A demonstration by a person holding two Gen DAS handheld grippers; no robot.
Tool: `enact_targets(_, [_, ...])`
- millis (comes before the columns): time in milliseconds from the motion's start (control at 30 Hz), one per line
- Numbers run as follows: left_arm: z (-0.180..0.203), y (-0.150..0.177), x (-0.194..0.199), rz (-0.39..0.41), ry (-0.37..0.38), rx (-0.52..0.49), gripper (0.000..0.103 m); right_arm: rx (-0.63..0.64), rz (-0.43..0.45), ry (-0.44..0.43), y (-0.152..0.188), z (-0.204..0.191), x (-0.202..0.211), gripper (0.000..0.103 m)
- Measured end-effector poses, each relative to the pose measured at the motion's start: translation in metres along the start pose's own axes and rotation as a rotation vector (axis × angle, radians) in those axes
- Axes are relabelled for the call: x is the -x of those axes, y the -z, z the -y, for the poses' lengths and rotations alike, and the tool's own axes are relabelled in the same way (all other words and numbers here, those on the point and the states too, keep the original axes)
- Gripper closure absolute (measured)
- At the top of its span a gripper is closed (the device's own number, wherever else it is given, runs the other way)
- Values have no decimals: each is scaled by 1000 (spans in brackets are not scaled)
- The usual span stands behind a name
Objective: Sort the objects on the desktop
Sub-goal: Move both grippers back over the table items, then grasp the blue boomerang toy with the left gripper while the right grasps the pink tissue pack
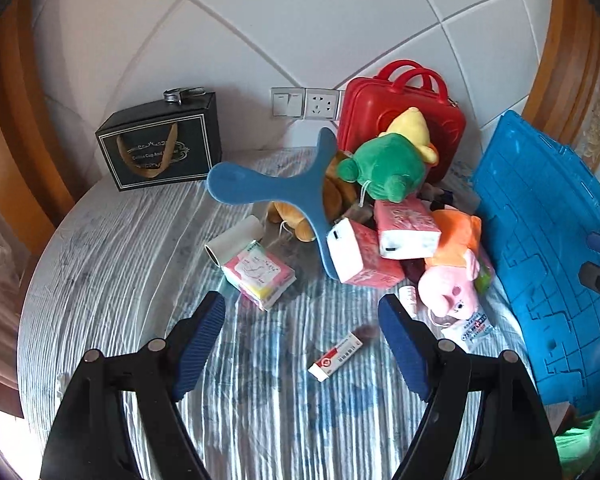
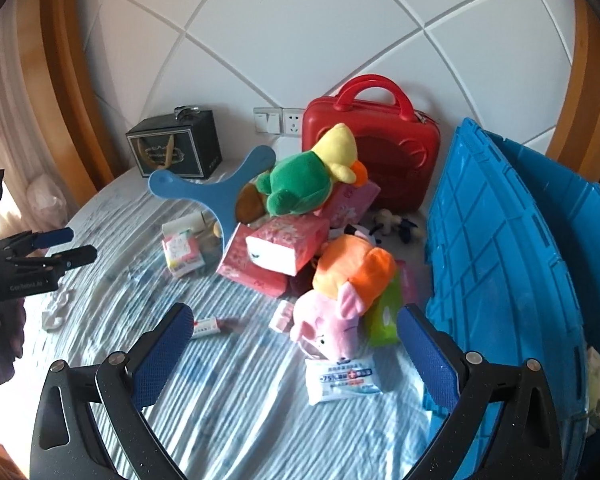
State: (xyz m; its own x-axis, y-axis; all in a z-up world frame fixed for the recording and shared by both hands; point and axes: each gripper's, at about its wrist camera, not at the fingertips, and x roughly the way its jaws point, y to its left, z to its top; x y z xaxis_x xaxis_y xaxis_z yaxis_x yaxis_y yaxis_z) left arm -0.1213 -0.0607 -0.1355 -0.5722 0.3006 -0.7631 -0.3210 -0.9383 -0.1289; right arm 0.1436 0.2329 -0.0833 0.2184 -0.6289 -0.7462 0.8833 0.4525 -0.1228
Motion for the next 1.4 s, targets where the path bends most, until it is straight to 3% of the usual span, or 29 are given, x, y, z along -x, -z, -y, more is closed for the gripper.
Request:
enact_targets(367, [-74,-33,-107,-37,-6,68,24,14,-81,55,-7,-8,-103,0])
enact_targets(500, [-106,-53,-150,-40,14,140,24,18,-113,78,-2,-4,-126,0])
enact_targets(700, [-115,-91,-188,5,128,152,24,48,-175,117,5,2,-160,0])
enact_targets(767, [-110,-97,-194,13,175,158,40,30,-174,122,4,4,-165,0])
enact_targets(800, [-105,-98,-195,7,185,141,58,18,-169,119,2,4,-168,0])
enact_targets(933, [-94,-92,-171,52,208,109,80,-4,-183,105,-8,-3,-195,0])
enact_targets(1067, [-88,-77,-127,118,251,107,92,-62,-169,104,-24,-4,-213,0])
enact_targets(1400, [-104,-21,-36,218,228,150,96,-170,-245,67,-42,-15,-261,0])
